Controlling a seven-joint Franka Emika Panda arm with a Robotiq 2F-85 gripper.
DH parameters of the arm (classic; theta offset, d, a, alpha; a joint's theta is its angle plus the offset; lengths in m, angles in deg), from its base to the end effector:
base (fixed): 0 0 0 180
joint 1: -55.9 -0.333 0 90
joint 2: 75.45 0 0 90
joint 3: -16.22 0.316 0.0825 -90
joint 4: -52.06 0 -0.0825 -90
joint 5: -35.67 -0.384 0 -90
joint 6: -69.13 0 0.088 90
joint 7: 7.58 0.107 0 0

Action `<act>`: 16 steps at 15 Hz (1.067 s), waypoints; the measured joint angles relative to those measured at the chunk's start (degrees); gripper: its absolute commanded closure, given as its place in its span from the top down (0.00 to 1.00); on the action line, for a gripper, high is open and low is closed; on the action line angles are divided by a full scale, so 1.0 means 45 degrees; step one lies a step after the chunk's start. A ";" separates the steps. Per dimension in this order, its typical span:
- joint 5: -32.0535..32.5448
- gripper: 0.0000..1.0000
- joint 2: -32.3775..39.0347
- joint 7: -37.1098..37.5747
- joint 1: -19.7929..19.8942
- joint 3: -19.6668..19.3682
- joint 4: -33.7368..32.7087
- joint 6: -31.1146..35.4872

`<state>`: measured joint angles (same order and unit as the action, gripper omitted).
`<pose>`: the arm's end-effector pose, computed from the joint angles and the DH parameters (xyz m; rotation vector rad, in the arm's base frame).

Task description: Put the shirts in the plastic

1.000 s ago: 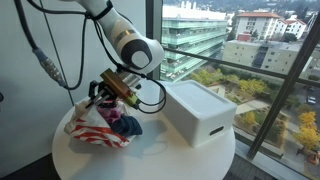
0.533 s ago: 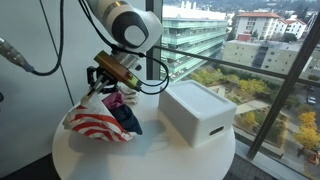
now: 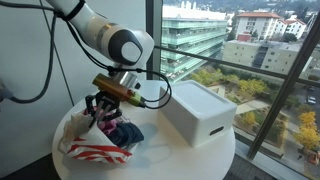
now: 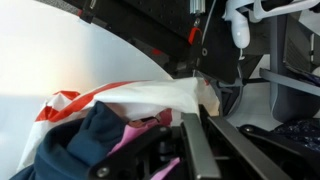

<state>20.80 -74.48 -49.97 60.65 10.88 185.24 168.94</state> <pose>0.4326 -0.0534 0.3035 -2.5461 -0.5687 0.5821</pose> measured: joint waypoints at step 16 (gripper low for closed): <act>0.2637 0.81 0.1830 -0.0029 -0.0075 0.0908 0.1101 0.1352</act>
<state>32.66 -66.24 -50.10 60.31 14.97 190.20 175.02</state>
